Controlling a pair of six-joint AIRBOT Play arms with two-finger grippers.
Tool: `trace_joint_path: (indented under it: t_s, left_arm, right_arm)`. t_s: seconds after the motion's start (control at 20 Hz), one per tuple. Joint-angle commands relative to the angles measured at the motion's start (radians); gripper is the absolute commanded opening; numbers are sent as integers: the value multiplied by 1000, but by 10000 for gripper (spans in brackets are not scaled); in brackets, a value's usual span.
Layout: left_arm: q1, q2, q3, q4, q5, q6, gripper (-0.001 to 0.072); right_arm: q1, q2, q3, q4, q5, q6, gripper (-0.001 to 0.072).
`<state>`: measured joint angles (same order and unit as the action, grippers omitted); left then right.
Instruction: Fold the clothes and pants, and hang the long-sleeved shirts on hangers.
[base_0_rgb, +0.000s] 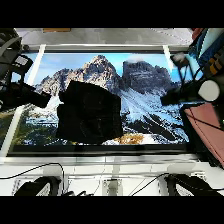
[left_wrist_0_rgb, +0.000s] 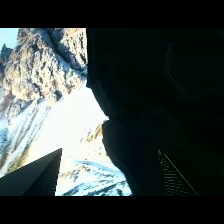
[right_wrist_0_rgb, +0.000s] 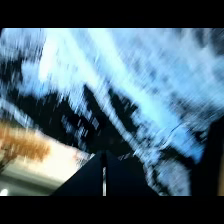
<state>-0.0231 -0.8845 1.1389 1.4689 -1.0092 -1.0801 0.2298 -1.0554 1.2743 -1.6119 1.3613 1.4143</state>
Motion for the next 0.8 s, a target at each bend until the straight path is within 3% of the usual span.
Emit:
trace_joint_path:
  t_s: [0.0,0.1,0.15,0.25,0.35,0.55,0.75]
  left_arm:
    - [0,1,1,-113,-3,-74,693]
    - [0,1,1,-189,-3,-77,693]
    - [0,1,1,-207,-3,-77,693]
    - [0,1,1,-206,-1,-77,693]
    - [0,1,1,-203,-6,-77,694]
    - [0,1,1,-198,-31,-99,693]
    - [5,2,-14,-84,-127,-107,692]
  right_arm:
    - [-66,1,-290,400,29,-256,35]
    - [-60,0,-474,627,-66,-308,37]
    - [-52,-1,-544,706,-158,-304,88]
    - [-28,-5,-640,832,-338,-249,426]
    - [-6,-47,-661,878,-412,-216,443]
    - [-5,-217,-622,954,-383,-200,533]
    - [-5,-374,-537,966,-330,-201,532]
